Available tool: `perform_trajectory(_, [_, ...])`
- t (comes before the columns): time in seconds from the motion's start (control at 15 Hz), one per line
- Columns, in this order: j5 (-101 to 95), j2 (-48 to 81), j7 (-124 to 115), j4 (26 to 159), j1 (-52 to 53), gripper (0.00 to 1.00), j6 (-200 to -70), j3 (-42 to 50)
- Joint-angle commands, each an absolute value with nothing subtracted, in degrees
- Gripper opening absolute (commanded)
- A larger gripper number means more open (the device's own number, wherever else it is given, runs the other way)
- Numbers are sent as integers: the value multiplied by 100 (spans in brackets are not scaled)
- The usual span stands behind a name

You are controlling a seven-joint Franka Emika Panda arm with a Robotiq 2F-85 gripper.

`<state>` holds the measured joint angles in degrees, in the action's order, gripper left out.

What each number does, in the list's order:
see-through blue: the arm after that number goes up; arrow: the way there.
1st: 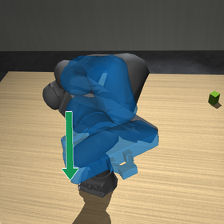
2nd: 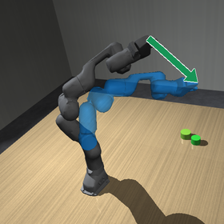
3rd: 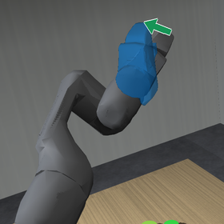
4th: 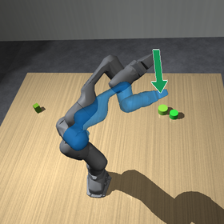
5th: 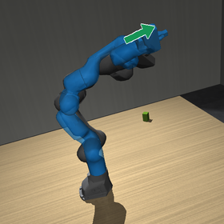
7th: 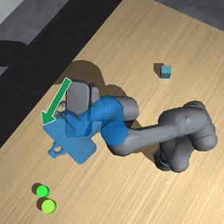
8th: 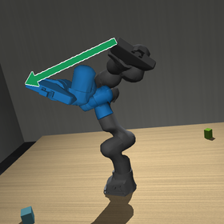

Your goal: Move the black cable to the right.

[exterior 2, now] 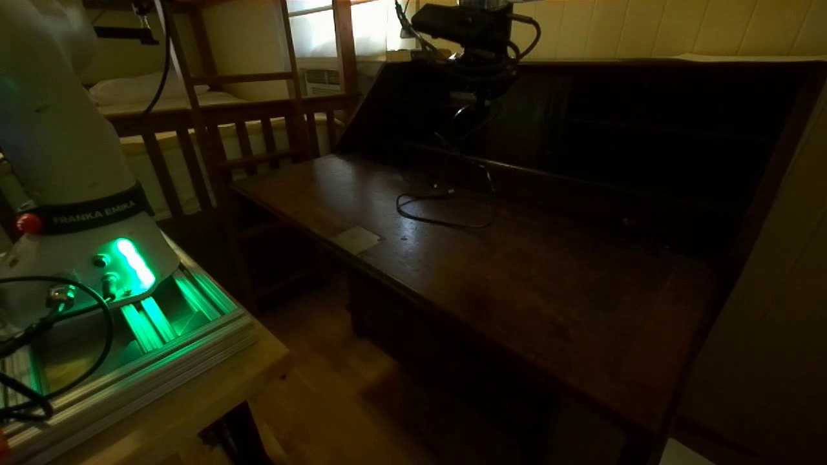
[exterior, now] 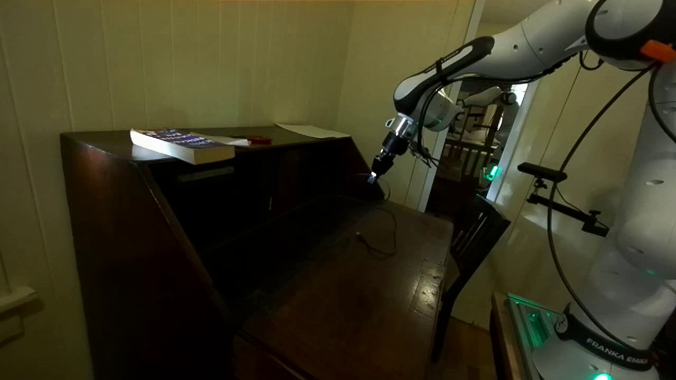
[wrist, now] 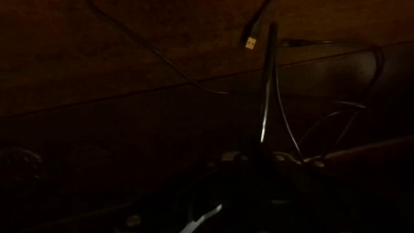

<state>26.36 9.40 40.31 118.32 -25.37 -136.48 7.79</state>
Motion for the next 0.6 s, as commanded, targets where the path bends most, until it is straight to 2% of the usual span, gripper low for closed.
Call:
perform_trajectory(0.0, [3438, 478, 5383, 11912, -2509, 1, -13225, 863])
perform_trajectory(0.4, [3753, -123, 7328, 11983, -2324, 1, -12726, 1275])
perform_trajectory(0.53, [3213, -374, 7609, 12127, -2225, 1, -13174, 1418])
